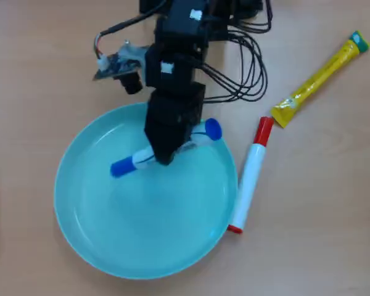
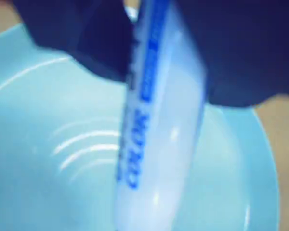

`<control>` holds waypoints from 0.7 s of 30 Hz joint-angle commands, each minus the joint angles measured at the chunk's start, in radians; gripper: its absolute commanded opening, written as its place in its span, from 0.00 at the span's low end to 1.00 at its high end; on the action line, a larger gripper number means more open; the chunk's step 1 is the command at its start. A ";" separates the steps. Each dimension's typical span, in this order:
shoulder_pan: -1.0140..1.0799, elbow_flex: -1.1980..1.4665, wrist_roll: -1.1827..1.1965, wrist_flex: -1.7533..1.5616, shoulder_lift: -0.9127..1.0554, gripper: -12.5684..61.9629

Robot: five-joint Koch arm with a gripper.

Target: Pick up the blue pen, then put it in the green bowl

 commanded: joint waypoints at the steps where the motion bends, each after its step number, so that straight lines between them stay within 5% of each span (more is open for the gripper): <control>1: 0.023 -0.048 -0.020 -0.110 0.067 0.08; 21: 0.084 0.169 -0.176 -0.318 -0.110 0.08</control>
